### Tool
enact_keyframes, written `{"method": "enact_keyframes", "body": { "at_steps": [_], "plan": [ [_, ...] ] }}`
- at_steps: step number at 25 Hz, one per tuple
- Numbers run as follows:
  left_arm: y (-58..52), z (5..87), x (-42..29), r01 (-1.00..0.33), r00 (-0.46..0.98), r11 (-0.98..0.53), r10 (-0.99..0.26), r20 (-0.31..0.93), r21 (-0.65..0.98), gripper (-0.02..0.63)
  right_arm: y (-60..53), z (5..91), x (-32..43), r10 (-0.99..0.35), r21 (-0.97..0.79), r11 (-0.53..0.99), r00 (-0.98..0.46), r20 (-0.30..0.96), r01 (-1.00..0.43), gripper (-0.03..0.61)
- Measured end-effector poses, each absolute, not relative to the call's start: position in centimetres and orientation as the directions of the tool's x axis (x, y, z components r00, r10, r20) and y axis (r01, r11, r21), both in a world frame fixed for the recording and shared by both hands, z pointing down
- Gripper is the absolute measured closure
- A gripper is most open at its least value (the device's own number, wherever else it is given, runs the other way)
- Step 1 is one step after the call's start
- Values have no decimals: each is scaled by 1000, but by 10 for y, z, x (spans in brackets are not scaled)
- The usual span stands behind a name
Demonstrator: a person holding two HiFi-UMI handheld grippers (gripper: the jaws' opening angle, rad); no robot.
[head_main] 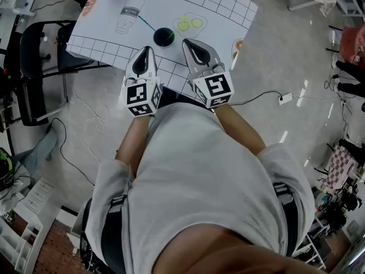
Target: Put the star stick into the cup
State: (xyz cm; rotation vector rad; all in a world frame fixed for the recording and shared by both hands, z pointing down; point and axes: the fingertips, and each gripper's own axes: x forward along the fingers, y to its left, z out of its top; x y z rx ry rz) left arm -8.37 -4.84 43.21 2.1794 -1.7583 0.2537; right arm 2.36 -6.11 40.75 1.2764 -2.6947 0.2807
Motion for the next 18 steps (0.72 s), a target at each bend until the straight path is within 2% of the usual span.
{"method": "enact_keyframes", "body": {
  "at_steps": [18],
  "plan": [
    [-7,426,-55,-989,134,-107,-937,322,101,611,-31,412,52,-716,-109,664,-671,192,-740,578]
  ]
}}
